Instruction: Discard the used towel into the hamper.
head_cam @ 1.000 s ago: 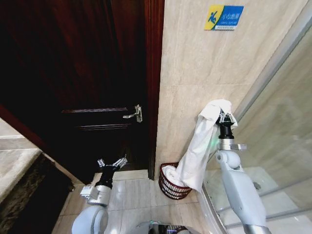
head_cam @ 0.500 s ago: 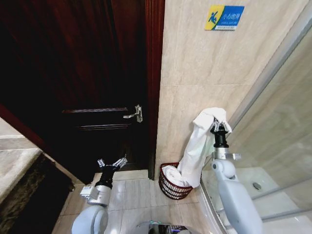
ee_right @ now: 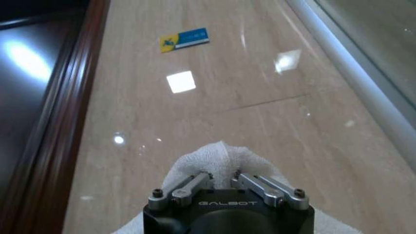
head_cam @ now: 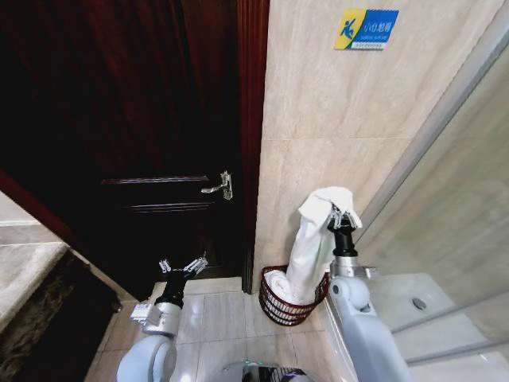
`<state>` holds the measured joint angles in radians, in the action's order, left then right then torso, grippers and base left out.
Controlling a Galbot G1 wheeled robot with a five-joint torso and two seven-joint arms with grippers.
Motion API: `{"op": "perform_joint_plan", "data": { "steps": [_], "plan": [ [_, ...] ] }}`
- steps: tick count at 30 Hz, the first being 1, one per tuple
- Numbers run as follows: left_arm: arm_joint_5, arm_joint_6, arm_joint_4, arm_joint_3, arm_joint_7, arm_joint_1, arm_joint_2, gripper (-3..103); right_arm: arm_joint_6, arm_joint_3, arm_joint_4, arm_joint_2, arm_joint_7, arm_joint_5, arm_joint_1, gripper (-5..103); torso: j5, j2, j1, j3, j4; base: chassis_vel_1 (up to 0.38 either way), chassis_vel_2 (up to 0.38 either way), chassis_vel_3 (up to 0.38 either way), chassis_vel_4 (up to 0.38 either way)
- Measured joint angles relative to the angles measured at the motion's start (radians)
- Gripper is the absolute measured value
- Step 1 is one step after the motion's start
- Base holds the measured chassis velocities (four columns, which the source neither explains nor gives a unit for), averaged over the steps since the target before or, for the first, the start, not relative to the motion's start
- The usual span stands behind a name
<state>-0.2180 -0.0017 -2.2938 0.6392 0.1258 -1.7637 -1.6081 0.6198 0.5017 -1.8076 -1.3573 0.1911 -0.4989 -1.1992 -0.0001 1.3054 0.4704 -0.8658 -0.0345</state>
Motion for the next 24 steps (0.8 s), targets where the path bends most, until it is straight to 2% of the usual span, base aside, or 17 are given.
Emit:
{"op": "perform_joint_plan", "data": {
  "steps": [14,24],
  "plan": [
    [0.0,0.0,0.0,0.0,0.0,0.0,0.0,100,-0.022,-0.052,-0.055,-0.015,-0.013,0.006,-0.017,7,0.0001,0.0,0.0,0.0,0.0,0.0,0.0,0.0,0.0],
    [0.0,0.0,0.0,0.0,0.0,0.0,0.0,100,0.013,0.003,0.077,-0.003,-0.001,-0.005,0.004,7,0.0002,0.0,0.0,0.0,0.0,0.0,0.0,0.0,0.0]
  ]
}}
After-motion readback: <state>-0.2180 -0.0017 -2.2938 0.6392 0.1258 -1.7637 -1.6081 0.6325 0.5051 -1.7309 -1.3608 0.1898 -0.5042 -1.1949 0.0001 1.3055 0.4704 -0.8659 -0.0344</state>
